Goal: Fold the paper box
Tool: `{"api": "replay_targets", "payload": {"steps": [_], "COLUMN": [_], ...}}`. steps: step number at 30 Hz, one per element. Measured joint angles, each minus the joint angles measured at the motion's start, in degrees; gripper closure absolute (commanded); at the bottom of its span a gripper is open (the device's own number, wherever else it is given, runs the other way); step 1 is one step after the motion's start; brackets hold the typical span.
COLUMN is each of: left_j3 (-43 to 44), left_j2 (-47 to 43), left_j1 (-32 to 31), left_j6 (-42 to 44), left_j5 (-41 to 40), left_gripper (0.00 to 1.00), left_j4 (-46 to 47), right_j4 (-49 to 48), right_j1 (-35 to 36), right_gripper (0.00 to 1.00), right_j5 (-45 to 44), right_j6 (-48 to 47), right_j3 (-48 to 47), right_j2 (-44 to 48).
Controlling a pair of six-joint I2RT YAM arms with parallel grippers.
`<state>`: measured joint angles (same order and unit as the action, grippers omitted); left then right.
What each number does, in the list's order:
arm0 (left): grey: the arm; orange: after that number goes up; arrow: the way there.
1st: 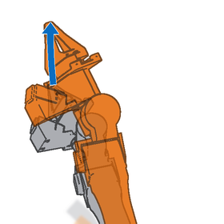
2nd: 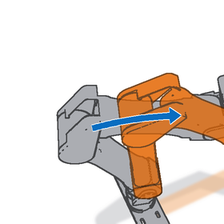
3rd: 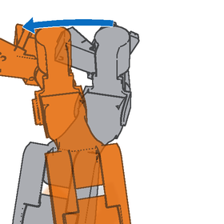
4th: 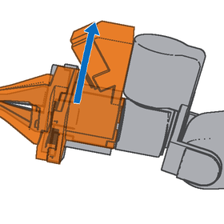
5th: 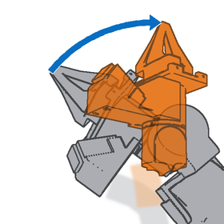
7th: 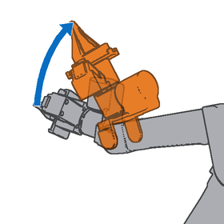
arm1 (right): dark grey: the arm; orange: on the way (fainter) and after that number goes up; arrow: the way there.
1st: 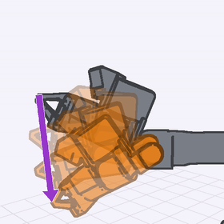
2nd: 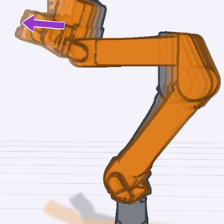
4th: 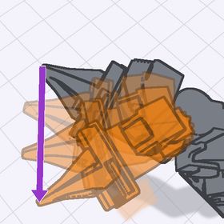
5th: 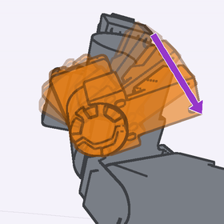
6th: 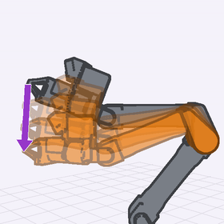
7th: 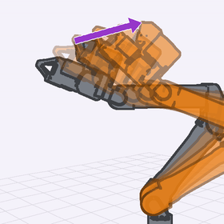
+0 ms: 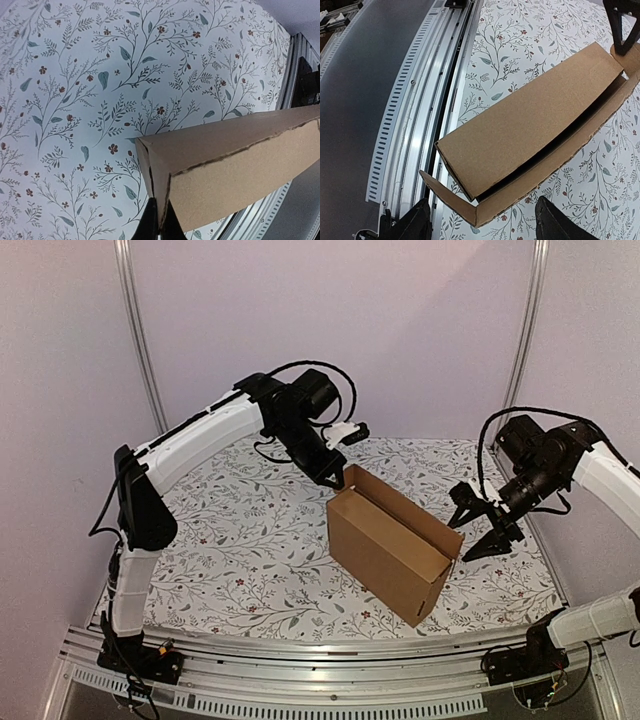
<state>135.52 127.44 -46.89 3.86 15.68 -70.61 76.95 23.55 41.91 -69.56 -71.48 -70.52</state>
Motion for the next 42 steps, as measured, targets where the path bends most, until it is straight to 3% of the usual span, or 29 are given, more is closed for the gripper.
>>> {"api": "replay_targets", "payload": {"steps": [13,17,21,28,42], "left_j3": [-0.6,-2.4,-2.5,-2.5,-2.5], "left_j2": [-0.3,-1.4,-1.4,-1.4,-1.4], "left_j1": [-0.1,-0.3,-0.5,-0.5,-0.5], "left_j6": [-2.6,-2.7,-2.6,-2.6,-2.6], "left_j5": [0.3,0.3,0.2,0.2,0.3], "left_gripper": [1.00,1.00,1.00,1.00,1.00], "left_j4": [0.1,0.7,0.9,0.9,0.9], "right_j4": [0.0,0.0,0.0,-0.1,-0.3], "right_j1": [0.1,0.1,0.1,0.1,0.1], "right_gripper": [0.41,0.33,0.32,0.40,0.51], "right_j5": [3.3,3.3,3.4,2.2,1.9], "right_j6": [6.4,7.8,5.2,5.5,20.9], "right_j3": [0.4,1.6,2.0,2.4,5.2], "right_j2": [0.6,0.6,0.6,0.7,0.8]}}
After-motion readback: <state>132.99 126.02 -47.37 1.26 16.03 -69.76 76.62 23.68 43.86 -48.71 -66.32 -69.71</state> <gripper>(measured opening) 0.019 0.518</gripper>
